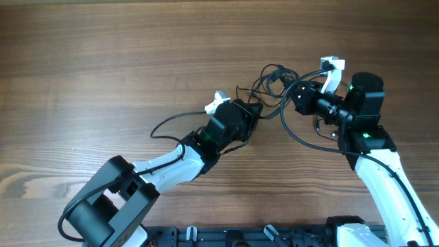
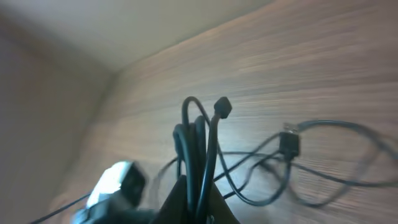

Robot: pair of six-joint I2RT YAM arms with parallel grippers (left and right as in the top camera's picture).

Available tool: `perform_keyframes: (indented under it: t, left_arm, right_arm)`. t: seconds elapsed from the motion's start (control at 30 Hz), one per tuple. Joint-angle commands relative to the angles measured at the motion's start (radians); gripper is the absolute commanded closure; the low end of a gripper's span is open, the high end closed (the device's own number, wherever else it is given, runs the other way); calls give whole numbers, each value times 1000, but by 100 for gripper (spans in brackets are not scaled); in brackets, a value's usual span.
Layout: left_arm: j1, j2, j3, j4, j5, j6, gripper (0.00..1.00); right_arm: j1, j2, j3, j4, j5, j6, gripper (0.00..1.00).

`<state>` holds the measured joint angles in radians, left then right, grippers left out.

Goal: Untangle cables

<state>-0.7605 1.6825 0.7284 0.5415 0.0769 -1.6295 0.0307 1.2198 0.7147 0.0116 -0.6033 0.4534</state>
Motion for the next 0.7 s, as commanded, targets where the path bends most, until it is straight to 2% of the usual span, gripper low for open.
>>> perform_keyframes:
  t: [0.0,0.07,0.1,0.2,0.23,0.27,0.3,0.33,0.47,0.6,0.67]
  left_arm:
    - [50,-2,-8,-26,233,304,96]
    - [97,-30,-8,-27,370,406,96]
    - [126,-51,-8,-27,437,459,96]
    - [181,-108,-8,-28,514,547,96]
    - [199,-132,-8,-26,513,554,96]
    - [223,-163,-8,-20,513,554,96]
    - [243,-190,-8,-13,514,555,96]
    - [259,-212,-8,-6,514,571,96]
    - [316,-338,-8,12,514,657,96]
    - [335,-431,-8,13,511,658,96]
    - [347,-460,-8,12,498,657,96]
  right_arm:
    - [-13,-13,19,-29,399,52,84]
    - [-13,-13,19,-93,566,68,52]
    - [-13,-13,19,-122,603,89,40]
    - [-11,-13,18,-172,587,140,23]
    - [-11,-13,18,-189,547,148,18]
    - [-11,-13,18,-204,490,148,7]
    - [-11,-12,18,-216,431,145,2]
    - [-11,-12,18,-220,385,129,0]
    - [-11,-11,17,-214,-9,-185,0]
    - [-11,6,17,-200,-77,-188,0]
    - [-11,20,17,-195,-177,-190,0]
